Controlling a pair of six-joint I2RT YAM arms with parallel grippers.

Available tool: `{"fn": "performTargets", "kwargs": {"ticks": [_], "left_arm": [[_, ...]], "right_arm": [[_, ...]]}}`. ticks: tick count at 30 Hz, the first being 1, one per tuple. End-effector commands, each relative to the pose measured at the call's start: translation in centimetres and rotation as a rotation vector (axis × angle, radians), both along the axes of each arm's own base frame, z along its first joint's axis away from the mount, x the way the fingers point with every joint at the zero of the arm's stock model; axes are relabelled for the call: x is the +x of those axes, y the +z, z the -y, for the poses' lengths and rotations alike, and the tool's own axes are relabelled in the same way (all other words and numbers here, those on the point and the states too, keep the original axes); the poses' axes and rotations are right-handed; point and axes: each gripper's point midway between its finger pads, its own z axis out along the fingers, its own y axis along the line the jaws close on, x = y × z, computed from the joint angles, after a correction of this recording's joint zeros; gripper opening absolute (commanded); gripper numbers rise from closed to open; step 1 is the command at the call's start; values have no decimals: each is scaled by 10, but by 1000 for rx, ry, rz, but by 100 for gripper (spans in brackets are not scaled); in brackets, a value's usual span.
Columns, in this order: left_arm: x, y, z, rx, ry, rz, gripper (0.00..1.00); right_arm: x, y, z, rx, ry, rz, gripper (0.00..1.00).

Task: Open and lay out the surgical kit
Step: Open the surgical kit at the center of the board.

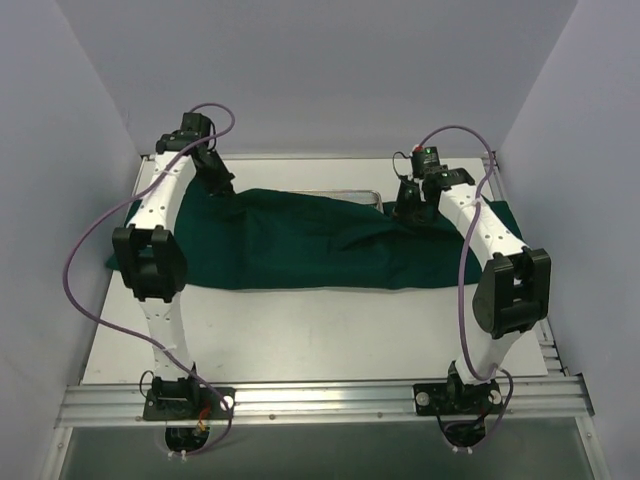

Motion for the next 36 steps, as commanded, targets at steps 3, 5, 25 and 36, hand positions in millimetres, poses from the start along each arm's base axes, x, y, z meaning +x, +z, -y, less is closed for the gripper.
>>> {"fn": "performTargets", "kwargs": {"ticks": [3, 5, 25, 36], "left_arm": [[-70, 50, -9, 79, -74, 74, 2], [-106, 28, -13, 82, -68, -1, 2], [-307, 57, -28, -40, 46, 85, 56], [-221, 100, -34, 79, -52, 170, 63]], "right_arm": [[-44, 0, 15, -37, -34, -121, 0], [-67, -6, 20, -35, -47, -163, 0], [-258, 28, 54, 34, -239, -267, 95], [-53, 35, 115, -275, -384, -35, 65]]}}
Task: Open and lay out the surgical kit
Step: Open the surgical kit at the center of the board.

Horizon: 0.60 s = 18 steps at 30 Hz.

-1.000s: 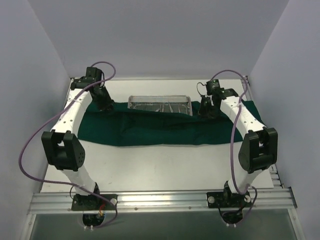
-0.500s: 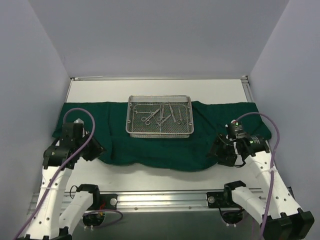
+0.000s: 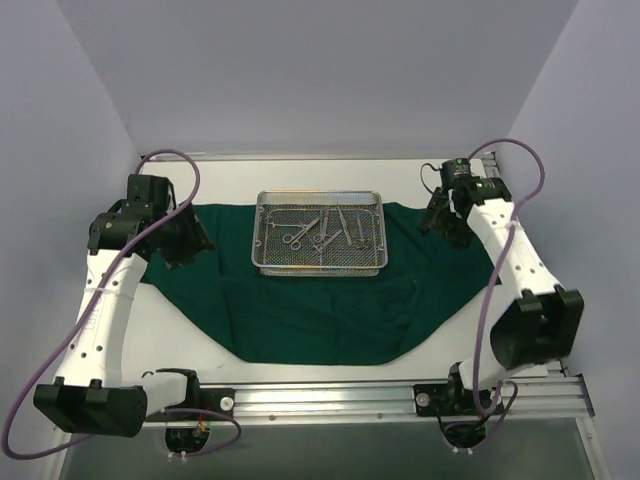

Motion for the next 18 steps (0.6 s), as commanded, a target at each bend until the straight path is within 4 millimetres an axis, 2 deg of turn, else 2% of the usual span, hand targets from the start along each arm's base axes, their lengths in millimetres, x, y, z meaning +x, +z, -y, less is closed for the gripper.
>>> {"fn": "performTargets", "kwargs": {"ticks": [1, 2, 3, 5, 6, 7, 8, 9, 11, 12, 13, 15, 18], "left_arm": [[25, 9, -5, 51, -37, 57, 63], [29, 8, -8, 77, -55, 54, 63], [34, -1, -10, 94, -59, 22, 64], [41, -11, -13, 123, -85, -10, 68], [51, -24, -17, 127, -80, -57, 68], [56, -30, -19, 129, -75, -81, 68], [64, -48, -21, 125, -76, -139, 66], [72, -52, -28, 115, -60, -154, 64], [84, -68, -31, 94, -57, -201, 59], [89, -69, -28, 79, -68, -193, 59], [96, -68, -42, 72, -31, -179, 59], [111, -69, -44, 45, -33, -142, 59], [124, -65, -50, 27, -22, -108, 60]], "right_arm": [[59, -5, 36, -118, -50, 53, 59], [72, -8, 39, -126, -47, 60, 55], [84, -22, 44, -137, -48, 29, 51], [106, -20, 50, -157, -48, 64, 51], [113, -33, 56, -159, -59, 36, 52], [122, -31, 58, -159, -60, 49, 53], [127, -36, 59, -162, -54, 45, 55], [132, -49, 62, -163, -54, 13, 59], [138, -56, 65, -171, -55, -11, 59], [139, -68, 68, -179, -55, -43, 59], [140, -73, 70, -181, -59, -54, 59], [144, -82, 73, -186, -64, -71, 57], [152, -89, 73, -184, -62, -69, 52]]}}
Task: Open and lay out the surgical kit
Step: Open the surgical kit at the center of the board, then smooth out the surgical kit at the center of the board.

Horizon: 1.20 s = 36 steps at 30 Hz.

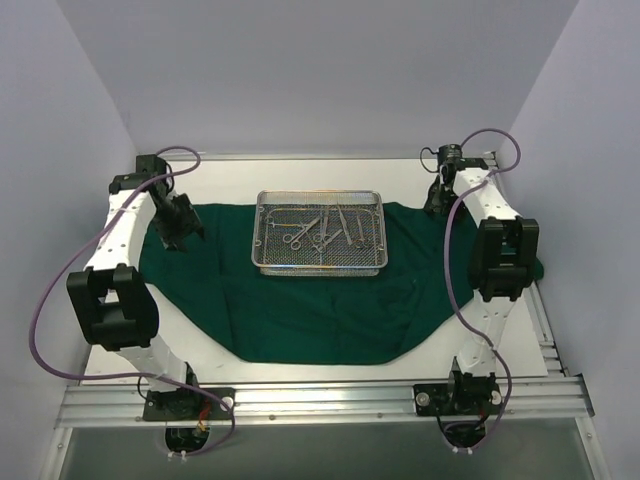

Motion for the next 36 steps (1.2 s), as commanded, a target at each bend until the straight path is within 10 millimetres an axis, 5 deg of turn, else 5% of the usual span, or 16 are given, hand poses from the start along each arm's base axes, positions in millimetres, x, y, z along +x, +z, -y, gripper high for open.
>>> {"fn": "performTargets", "kwargs": {"ticks": [1, 6, 15, 28, 36], "left_arm": [[37, 38, -3, -22, -27, 187, 60], [48, 32, -3, -38, -21, 191, 59], [67, 11, -8, -28, -17, 133, 59], [71, 1, -9, -27, -14, 119, 59], [71, 1, -10, -22, -17, 112, 59]], "right_arm": [[10, 5, 11, -50, -11, 7, 51], [18, -15, 28, -65, -41, -33, 44], [27, -35, 48, -98, -70, -80, 47], [45, -49, 55, -91, -55, -57, 49], [41, -60, 63, -99, -82, -91, 41]]}}
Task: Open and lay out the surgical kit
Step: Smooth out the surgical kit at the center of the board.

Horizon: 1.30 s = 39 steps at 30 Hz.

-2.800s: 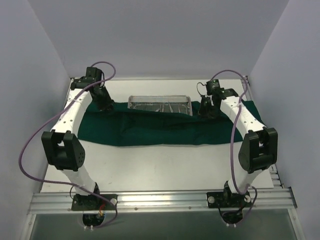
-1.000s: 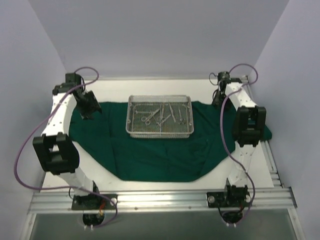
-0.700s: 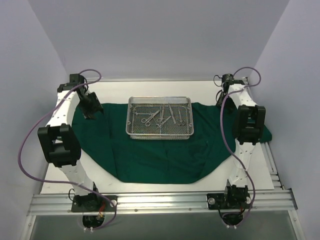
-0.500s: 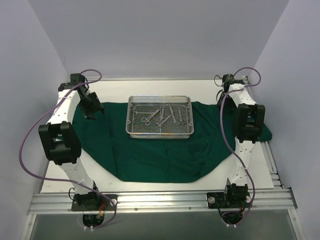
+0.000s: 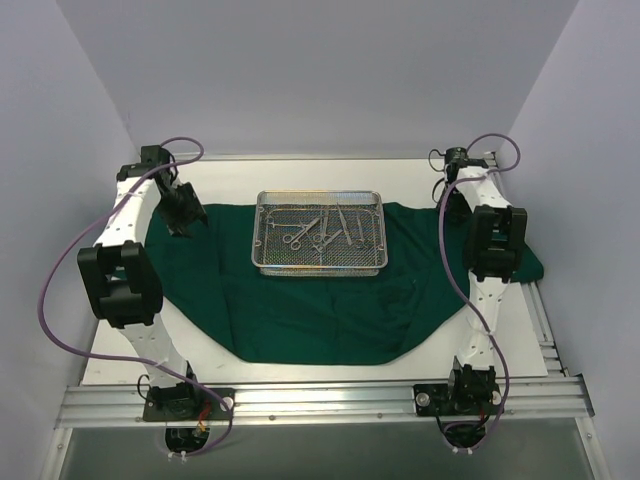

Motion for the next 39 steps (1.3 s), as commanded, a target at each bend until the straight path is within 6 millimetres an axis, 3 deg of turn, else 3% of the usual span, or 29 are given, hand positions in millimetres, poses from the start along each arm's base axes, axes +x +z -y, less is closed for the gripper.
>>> {"fn": "performTargets", "kwargs": {"ticks": [1, 10, 13, 16, 20, 25, 30, 37, 39], "left_arm": [[12, 13, -3, 15, -15, 55, 59], [12, 10, -4, 23, -16, 48, 59], [12, 8, -4, 24, -17, 44, 59], [13, 3, -6, 29, -17, 31, 59], [11, -5, -8, 44, -22, 5, 60], [6, -17, -10, 67, -28, -46, 64], [2, -27, -16, 114, -35, -96, 69], [15, -47, -10, 158, -65, -144, 69], [22, -47, -6, 161, -67, -137, 68]], "right_arm": [[-4, 0, 9, -23, -20, -30, 37], [-1, -2, 12, -21, -21, -31, 20], [1, 6, 14, -30, -22, -22, 19], [3, 18, 14, -32, -21, 1, 7], [3, 34, 14, -25, -30, 25, 0], [-6, 46, 7, 3, -40, 33, 0], [-11, 74, -6, 66, -30, 86, 0], [-28, 105, -24, 125, -4, 144, 0], [-35, 102, -25, 127, -3, 130, 0]]}}
